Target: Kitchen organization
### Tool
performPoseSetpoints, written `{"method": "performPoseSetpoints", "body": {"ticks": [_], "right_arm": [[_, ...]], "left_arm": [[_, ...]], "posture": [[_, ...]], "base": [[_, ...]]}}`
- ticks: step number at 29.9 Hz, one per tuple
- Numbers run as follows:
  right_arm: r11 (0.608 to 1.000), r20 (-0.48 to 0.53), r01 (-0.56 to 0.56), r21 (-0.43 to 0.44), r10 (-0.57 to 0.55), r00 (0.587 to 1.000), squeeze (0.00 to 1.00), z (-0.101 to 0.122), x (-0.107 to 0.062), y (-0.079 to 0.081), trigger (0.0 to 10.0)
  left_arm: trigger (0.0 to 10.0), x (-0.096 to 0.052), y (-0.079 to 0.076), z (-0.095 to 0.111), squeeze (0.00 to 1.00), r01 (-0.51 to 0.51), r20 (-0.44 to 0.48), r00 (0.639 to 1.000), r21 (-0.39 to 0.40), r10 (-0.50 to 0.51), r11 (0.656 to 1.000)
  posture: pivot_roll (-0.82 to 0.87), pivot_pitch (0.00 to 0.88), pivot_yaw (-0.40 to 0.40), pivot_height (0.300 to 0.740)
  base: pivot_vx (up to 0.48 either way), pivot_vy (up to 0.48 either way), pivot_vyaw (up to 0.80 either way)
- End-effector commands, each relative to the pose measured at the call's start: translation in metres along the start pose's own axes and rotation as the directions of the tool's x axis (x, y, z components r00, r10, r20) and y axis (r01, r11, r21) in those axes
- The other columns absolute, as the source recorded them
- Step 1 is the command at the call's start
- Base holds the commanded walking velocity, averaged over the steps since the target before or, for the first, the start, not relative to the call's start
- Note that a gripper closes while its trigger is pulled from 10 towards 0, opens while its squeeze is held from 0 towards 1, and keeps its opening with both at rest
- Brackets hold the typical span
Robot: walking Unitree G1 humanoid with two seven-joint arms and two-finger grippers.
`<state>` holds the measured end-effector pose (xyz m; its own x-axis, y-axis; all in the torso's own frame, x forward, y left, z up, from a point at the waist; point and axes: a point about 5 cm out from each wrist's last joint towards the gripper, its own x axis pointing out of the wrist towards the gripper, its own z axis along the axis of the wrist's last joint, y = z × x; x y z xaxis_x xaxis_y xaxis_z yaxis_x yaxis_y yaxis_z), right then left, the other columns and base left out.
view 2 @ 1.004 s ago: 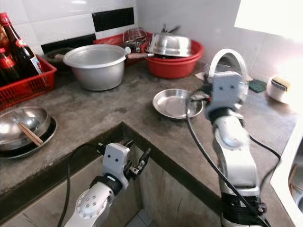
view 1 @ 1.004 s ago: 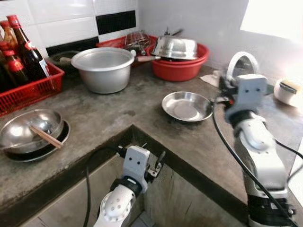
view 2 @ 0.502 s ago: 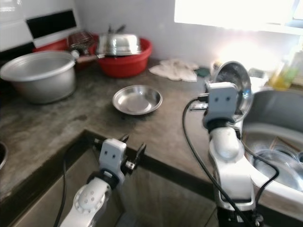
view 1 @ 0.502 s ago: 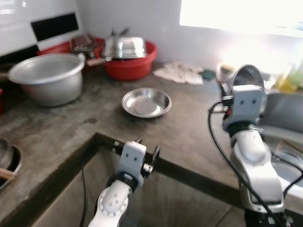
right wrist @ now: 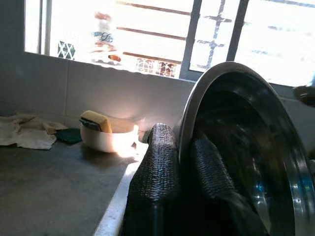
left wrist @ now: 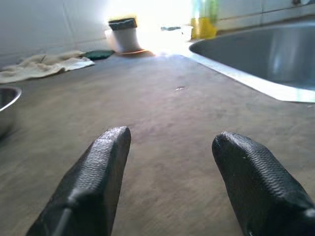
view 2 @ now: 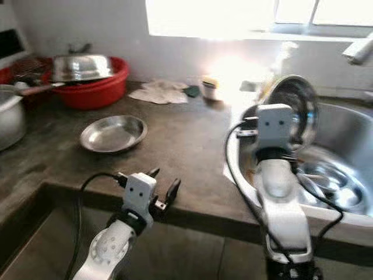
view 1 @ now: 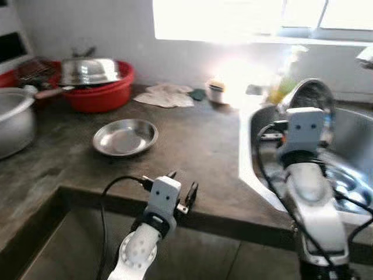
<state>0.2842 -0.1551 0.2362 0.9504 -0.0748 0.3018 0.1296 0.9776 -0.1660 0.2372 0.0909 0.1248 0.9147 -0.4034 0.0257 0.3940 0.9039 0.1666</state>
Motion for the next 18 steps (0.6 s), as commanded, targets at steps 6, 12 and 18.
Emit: {"method": "performPoseSetpoints", "body": {"ticks": [6, 12, 18], "right_arm": [[1.000, 0.028, -0.006, -0.004, 0.006, 1.000, 0.00, 0.010, 0.004, 0.000, 10.0], [1.000, 0.005, -0.007, 0.026, 0.007, 1.000, 0.00, 0.009, 0.007, -0.001, 10.0], [0.990, -0.112, -0.141, 0.025, 0.143, 0.983, 0.00, -0.001, 0.021, 0.002, 10.0]], "left_arm": [[10.0, 0.002, -0.005, -0.001, 0.00, 0.015, -0.009, 1.000, 0.009, -0.015, 1.000], [10.0, 0.002, -0.003, 0.000, 0.00, 0.001, 0.003, 1.000, -0.014, -0.001, 1.000], [10.0, 0.003, -0.002, -0.002, 0.00, -0.020, -0.020, 1.000, -0.025, 0.019, 0.999]], "posture": [[0.09, 0.007, -0.016, 0.740], [0.09, 0.007, -0.016, 0.740], [0.09, 0.007, -0.018, 0.740]], "base": [[0.080, -0.414, -0.25], [0.291, -0.376, 0.00], [0.062, -0.050, 0.00]]}}
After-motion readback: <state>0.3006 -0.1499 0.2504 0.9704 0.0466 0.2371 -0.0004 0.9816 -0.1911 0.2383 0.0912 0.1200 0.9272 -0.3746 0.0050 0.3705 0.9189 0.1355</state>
